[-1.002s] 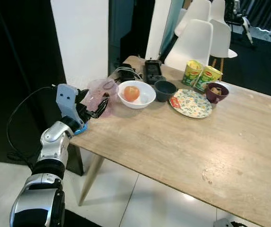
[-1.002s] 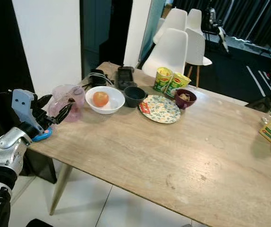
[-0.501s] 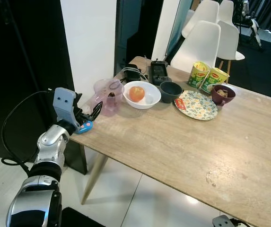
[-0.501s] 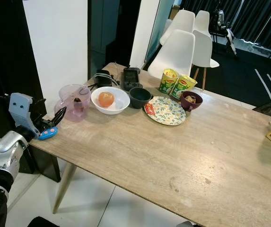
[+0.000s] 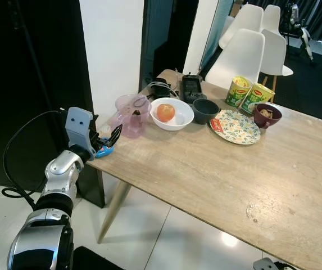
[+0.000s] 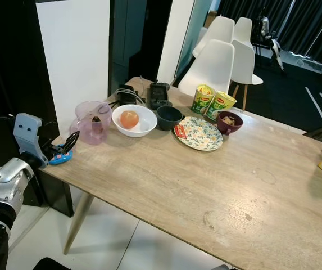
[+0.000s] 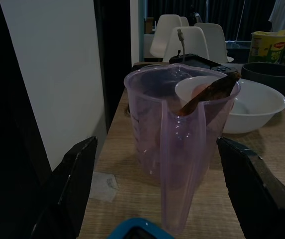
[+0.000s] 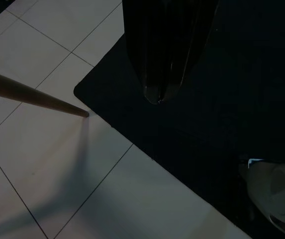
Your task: Restocking fridge
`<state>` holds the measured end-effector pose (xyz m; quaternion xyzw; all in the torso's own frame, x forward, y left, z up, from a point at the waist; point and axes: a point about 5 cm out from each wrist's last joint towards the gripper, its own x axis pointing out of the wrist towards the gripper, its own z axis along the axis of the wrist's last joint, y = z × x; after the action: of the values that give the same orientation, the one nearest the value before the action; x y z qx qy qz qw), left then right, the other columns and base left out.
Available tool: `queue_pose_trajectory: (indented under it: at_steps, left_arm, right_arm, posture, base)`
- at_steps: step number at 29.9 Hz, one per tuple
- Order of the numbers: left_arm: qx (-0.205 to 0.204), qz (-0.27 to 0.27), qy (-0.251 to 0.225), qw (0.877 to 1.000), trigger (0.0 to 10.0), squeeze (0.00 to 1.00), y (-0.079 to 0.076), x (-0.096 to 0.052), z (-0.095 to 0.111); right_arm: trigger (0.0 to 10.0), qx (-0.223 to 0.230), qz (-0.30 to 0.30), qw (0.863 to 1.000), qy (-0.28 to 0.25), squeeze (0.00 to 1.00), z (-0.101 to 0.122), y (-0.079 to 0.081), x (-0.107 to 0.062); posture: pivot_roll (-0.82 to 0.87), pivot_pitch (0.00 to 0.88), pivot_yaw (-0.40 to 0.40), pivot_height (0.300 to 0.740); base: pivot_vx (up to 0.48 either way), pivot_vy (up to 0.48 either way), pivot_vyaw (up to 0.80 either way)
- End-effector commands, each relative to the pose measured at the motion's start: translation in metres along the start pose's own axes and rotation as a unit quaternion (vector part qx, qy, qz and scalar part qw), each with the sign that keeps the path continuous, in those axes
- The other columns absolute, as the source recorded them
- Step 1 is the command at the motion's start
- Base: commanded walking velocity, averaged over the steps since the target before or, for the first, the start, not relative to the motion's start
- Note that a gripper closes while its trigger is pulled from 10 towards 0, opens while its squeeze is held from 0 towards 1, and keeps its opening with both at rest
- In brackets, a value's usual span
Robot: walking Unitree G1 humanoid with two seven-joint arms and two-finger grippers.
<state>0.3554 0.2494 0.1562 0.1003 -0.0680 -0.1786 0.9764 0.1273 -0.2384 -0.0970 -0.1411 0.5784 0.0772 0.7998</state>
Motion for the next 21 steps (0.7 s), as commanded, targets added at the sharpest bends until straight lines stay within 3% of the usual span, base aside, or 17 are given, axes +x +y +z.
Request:
queue_pose_trajectory:
  at_steps: [1,10,21]
  left_arm:
    - [0.014,-0.003,0.005,1.0,10.0,0.0,0.005,0.0,0.003]
    - [0.018,-0.017,0.0,1.0,10.0,0.0,0.0,0.002,0.004]
    - [0.022,-0.036,-0.03,0.999,10.0,0.0,-0.007,0.016,0.019]
  right_arm:
    - [10.0,-0.007,-0.008,1.0,0.01,0.0,-0.006,-0.008,-0.002]
    - [10.0,-0.01,-0.002,1.0,0.011,0.0,-0.014,-0.007,-0.003]
    - [10.0,-0.01,0.007,1.0,0.016,0.0,-0.028,-0.002,-0.004]
  posture:
    - [0.0,0.0,-0.168,0.74]
    - [0.0,0.021,-0.155,0.74]
    - [-0.02,0.047,-0.134,0.74]
  base:
    - [0.0,0.0,0.0]
    - [0.0,0.0,0.0]
    - [0.0,0.0,0.0]
